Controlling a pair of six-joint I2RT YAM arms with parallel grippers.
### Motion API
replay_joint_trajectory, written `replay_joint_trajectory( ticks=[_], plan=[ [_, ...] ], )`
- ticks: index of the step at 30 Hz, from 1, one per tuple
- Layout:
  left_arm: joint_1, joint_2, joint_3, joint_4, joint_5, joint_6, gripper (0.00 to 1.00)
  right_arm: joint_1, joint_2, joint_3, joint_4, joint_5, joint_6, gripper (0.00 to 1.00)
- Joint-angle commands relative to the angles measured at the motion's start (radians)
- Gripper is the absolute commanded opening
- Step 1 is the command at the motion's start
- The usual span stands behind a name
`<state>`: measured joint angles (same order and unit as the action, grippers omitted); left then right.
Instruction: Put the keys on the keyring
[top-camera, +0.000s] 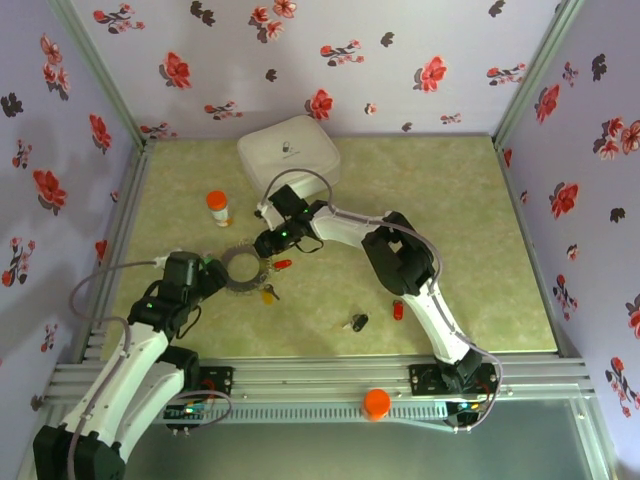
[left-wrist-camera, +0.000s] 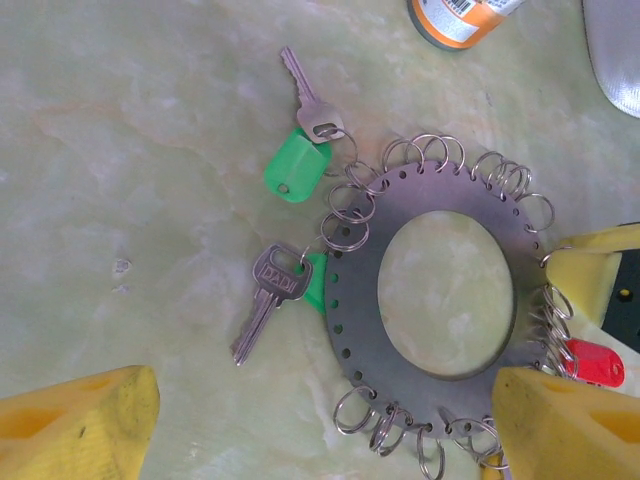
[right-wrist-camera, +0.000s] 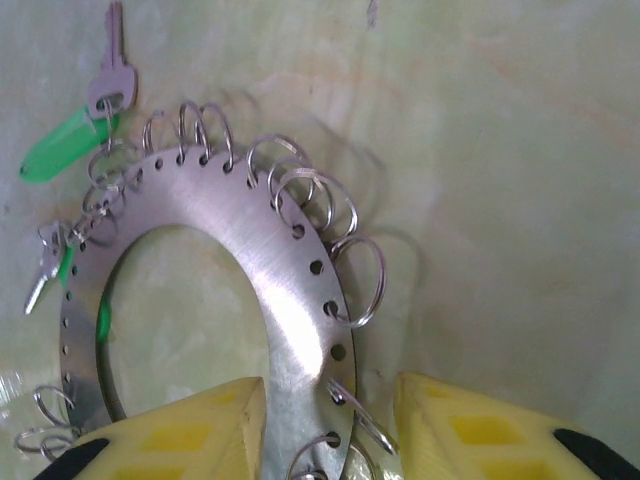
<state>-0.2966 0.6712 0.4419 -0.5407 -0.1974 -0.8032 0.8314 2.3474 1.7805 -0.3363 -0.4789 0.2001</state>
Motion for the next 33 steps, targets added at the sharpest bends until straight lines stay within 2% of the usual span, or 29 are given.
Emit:
replay_joint_trajectory(
  ticks=[1, 8, 11, 16, 23, 29, 33],
  plan=[
    [-0.004, -0.015, -0.003, -0.028, 0.010, -0.014, 0.86, 0.008, -0.001, 0.017, -0.038, -0.012, -0.029, 0.30],
    [-0.005, -0.018, 0.006, -0.028, 0.013, -0.014, 0.86, 0.011, -0.088, -0.064, -0.018, 0.034, -0.056, 0.06],
    [-0.005, -0.018, 0.009, -0.025, 0.015, -0.014, 0.86, 0.011, -0.142, -0.119, -0.009, 0.058, -0.069, 0.00],
    [-0.005, -0.021, 0.012, 0.034, 0.063, 0.023, 0.86, 0.009, -0.258, -0.238, 0.011, 0.097, -0.090, 0.00],
    [-0.005, -0.019, 0.034, 0.198, 0.201, 0.179, 0.87, 0.010, -0.470, -0.431, 0.051, 0.172, -0.129, 0.00],
    [-0.007, 0.012, 0.059, 0.386, 0.379, 0.258, 0.79, 0.007, -0.668, -0.539, 0.097, 0.197, -0.198, 0.00],
    [-0.015, 0.066, 0.096, 0.461, 0.481, 0.363, 0.72, 0.007, -0.766, -0.579, 0.110, 0.172, -0.279, 0.00]
  ],
)
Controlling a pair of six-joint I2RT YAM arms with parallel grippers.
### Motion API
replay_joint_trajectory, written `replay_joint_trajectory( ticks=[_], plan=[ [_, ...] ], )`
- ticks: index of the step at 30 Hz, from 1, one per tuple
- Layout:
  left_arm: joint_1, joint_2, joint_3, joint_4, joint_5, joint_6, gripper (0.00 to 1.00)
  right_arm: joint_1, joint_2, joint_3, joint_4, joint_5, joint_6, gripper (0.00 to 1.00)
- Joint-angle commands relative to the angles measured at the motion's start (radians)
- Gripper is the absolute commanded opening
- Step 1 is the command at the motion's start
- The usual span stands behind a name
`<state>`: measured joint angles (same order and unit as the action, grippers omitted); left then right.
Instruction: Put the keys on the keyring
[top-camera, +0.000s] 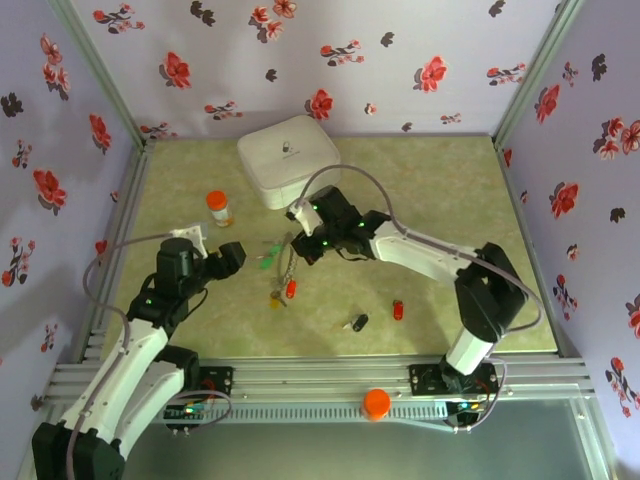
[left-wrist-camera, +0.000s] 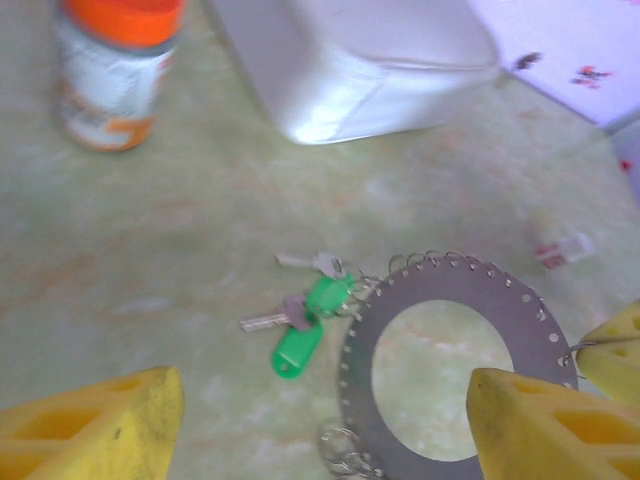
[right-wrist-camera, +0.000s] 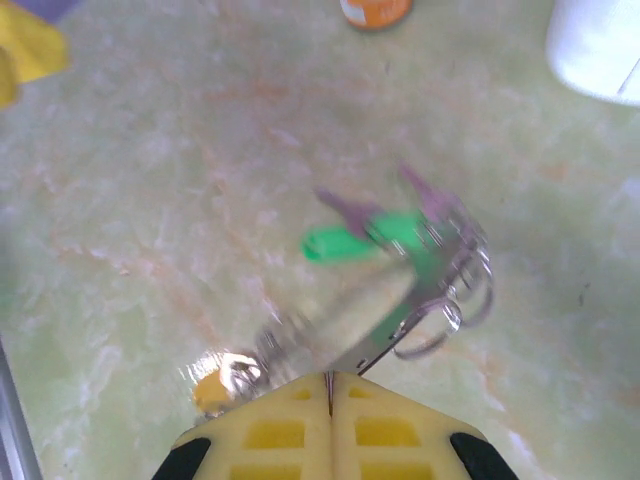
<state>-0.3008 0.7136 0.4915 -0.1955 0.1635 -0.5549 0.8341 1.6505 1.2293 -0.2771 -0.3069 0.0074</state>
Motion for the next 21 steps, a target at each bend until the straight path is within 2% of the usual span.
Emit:
replay_joint_trajectory(
  ticks=[1, 11, 14, 16, 21],
  plan=[
    [-0.015, 0.036, 0.058, 0.123, 0.139, 0.150, 0.70, 0.002, -0.095, -0.043, 0.063, -0.015, -0.111, 0.00],
    [-0.038, 0.125, 0.092, 0.200, 0.401, 0.515, 0.57, -0.051, -0.233, -0.142, 0.155, -0.204, -0.230, 0.00],
    [-0.046, 0.159, 0.084, 0.232, 0.511, 0.592, 0.45, -0.062, -0.258, -0.169, 0.171, -0.248, -0.264, 0.00],
    [-0.063, 0.176, 0.068, 0.280, 0.580, 0.634, 0.31, -0.062, -0.276, -0.181, 0.164, -0.293, -0.299, 0.00],
    [-0.127, 0.194, 0.070, 0.315, 0.608, 0.721, 0.29, -0.061, -0.310, -0.204, 0.157, -0.387, -0.350, 0.00]
  ],
)
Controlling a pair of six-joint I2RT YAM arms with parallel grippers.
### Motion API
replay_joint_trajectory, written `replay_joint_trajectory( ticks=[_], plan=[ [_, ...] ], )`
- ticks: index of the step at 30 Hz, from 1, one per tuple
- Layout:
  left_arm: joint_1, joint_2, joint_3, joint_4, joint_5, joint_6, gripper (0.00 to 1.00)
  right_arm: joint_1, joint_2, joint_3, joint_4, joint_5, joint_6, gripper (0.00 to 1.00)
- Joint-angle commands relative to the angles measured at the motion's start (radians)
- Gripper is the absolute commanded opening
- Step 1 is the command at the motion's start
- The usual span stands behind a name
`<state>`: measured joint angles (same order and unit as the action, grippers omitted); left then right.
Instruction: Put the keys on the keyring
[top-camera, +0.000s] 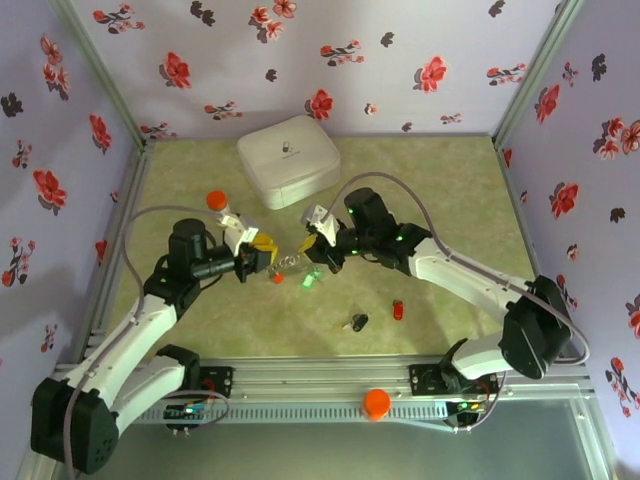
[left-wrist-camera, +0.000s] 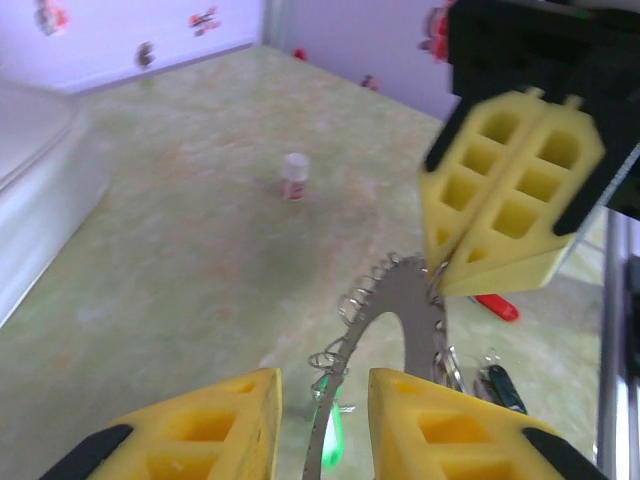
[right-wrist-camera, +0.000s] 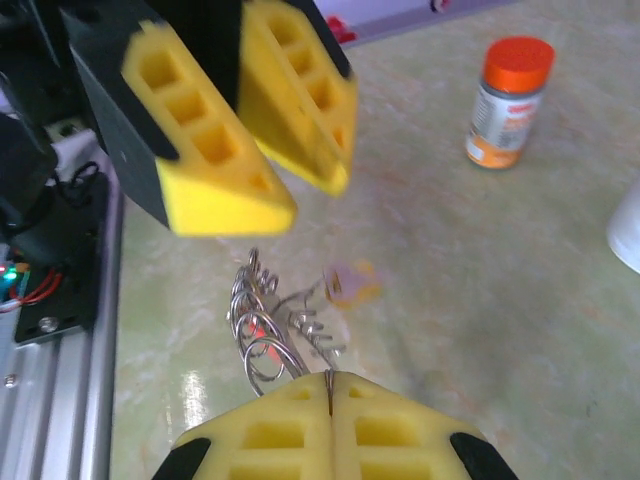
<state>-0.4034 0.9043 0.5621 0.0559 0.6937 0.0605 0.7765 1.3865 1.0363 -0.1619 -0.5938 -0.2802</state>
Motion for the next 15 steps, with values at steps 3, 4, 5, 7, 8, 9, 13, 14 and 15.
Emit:
replay_joint_trajectory(
  ticks=[3, 4, 5, 7, 8, 9, 13, 14, 15],
  plan=[
    [-0.035, 0.011, 0.020, 0.057, 0.079, 0.136, 0.27, -0.004, -0.056, -0.019, 0.019, -0.106, -0.100, 0.00],
    [-0.039, 0.014, 0.030, 0.049, 0.081, 0.147, 0.25, -0.003, -0.061, -0.018, 0.012, -0.105, -0.110, 0.00],
    [-0.044, 0.018, 0.039, 0.037, 0.085, 0.161, 0.25, -0.003, -0.061, -0.018, 0.008, -0.103, -0.120, 0.00],
    [-0.059, 0.033, 0.054, 0.013, 0.114, 0.190, 0.24, -0.002, -0.064, -0.020, 0.007, -0.104, -0.132, 0.00],
    [-0.063, 0.044, 0.058, 0.008, 0.132, 0.195, 0.24, -0.002, -0.067, -0.018, 0.008, -0.106, -0.133, 0.00],
    [-0.070, 0.056, 0.058, 0.007, 0.158, 0.205, 0.24, -0.002, -0.066, -0.019, 0.011, -0.106, -0.136, 0.00],
    [-0.096, 0.096, 0.061, 0.001, 0.202, 0.226, 0.24, 0.005, -0.073, -0.025, 0.019, -0.103, -0.144, 0.00],
    [-0.102, 0.106, 0.063, -0.002, 0.203, 0.231, 0.24, 0.007, -0.075, -0.026, 0.021, -0.104, -0.147, 0.00],
    [-0.108, 0.115, 0.063, -0.003, 0.203, 0.235, 0.24, 0.009, -0.077, -0.030, 0.023, -0.106, -0.149, 0.00]
  ],
)
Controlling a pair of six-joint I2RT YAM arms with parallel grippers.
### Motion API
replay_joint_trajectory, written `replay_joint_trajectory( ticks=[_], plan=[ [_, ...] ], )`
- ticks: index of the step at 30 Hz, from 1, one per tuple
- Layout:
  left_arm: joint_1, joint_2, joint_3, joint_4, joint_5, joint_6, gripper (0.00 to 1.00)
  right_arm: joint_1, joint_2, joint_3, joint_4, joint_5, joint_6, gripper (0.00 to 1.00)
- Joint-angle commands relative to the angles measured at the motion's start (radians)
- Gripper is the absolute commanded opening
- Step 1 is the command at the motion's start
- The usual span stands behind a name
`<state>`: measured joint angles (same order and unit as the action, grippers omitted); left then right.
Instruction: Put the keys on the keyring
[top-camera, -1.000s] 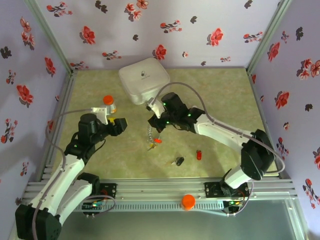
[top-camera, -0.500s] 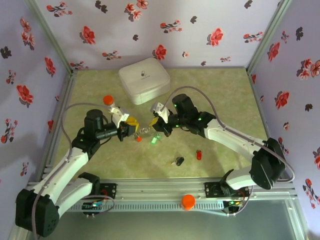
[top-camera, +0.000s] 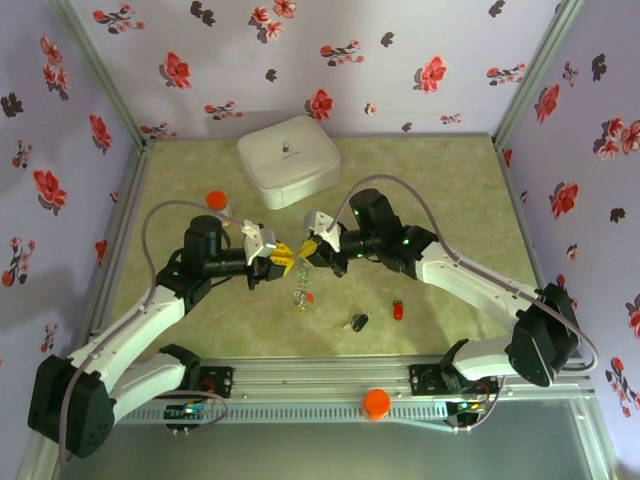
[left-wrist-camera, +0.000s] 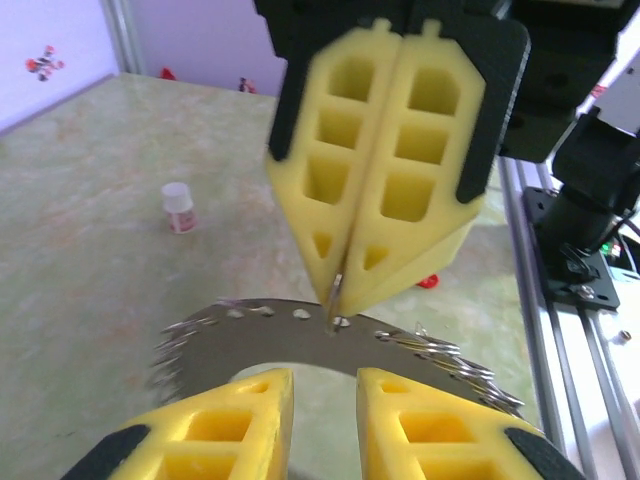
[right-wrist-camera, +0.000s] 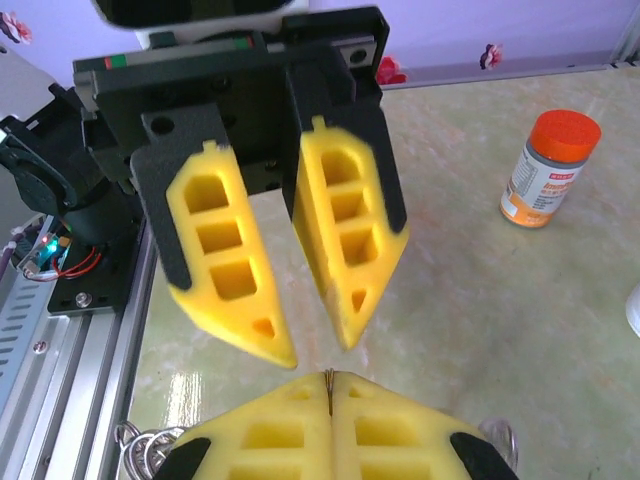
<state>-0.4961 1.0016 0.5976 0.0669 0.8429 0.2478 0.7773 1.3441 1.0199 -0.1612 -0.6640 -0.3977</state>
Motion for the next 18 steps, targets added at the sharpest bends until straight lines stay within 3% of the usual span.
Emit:
replay_joint_trajectory(
  ticks=[1, 18],
  plan=[
    [-0.023, 0.026, 0.029, -0.012, 0.056, 0.051, 0.24, 0.009, -0.037, -0.016, 0.024, -0.036, -0.031, 0.00],
    [-0.055, 0.049, 0.027, 0.025, 0.058, 0.050, 0.22, 0.044, -0.020, -0.020, 0.022, -0.036, -0.047, 0.00]
  ],
)
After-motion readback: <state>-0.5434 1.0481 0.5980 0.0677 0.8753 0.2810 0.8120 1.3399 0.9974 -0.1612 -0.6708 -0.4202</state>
